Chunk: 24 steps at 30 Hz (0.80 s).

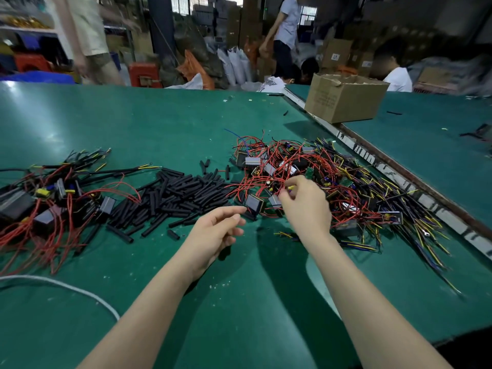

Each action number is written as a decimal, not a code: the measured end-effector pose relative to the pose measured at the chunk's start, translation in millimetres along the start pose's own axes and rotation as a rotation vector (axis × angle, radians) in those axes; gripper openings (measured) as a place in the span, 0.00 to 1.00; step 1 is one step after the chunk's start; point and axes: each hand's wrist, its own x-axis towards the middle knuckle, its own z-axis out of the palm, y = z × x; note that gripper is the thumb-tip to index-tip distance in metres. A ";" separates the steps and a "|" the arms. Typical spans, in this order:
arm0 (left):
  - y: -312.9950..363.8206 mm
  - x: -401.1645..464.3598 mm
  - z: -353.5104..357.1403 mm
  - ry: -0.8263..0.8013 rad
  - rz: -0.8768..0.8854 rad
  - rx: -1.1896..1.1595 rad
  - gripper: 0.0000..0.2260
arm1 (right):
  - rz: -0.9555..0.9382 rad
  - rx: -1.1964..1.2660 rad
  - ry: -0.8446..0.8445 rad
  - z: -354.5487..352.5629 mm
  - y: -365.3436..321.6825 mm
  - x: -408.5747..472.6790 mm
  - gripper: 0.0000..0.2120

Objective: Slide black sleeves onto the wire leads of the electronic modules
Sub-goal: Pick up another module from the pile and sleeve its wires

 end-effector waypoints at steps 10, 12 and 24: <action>-0.6 -0.3 -1.7 -0.004 -0.004 -0.016 0.09 | 0.111 -0.407 -0.396 -3.0 -18.6 27.4 0.16; -0.5 -0.9 -1.7 -0.010 -0.001 -0.008 0.09 | 0.119 -0.369 -0.490 -2.2 -20.6 32.8 0.18; 2.5 -3.0 -0.3 -0.014 -0.004 -0.032 0.09 | 0.462 0.906 -0.331 -62.6 -6.0 43.3 0.04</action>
